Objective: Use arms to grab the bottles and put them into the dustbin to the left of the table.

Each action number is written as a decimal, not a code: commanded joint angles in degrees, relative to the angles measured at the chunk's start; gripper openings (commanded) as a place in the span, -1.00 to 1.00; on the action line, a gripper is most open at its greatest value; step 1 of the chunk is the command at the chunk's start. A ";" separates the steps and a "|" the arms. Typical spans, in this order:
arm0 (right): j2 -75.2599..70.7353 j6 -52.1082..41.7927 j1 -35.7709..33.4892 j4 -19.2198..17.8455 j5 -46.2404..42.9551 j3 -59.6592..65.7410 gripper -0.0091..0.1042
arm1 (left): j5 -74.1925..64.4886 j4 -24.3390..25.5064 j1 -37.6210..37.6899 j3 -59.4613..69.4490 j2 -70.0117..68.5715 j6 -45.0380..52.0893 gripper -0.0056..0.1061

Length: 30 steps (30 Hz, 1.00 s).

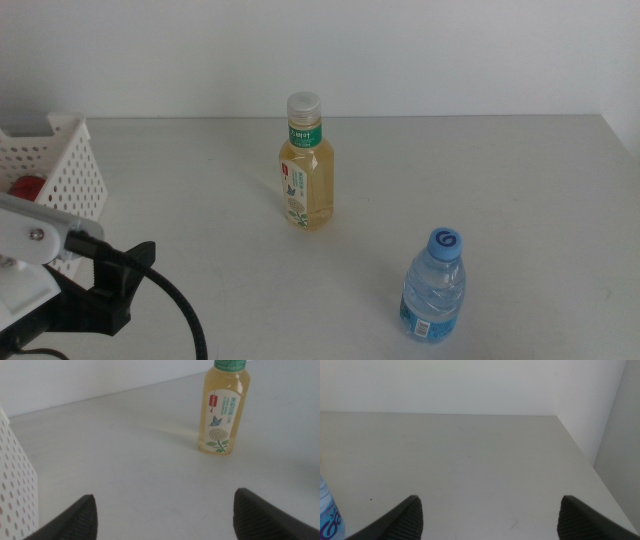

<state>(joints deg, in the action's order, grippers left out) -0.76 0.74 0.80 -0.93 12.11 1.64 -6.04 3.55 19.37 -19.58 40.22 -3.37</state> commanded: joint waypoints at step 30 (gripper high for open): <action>-1.25 -0.33 0.29 -0.41 -4.21 -0.58 0.41 | 45.99 8.66 4.11 -4.80 34.79 -6.49 0.75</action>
<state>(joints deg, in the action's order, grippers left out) -0.76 0.74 0.80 -0.93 12.11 1.64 34.15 11.01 23.08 -20.93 73.47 -7.76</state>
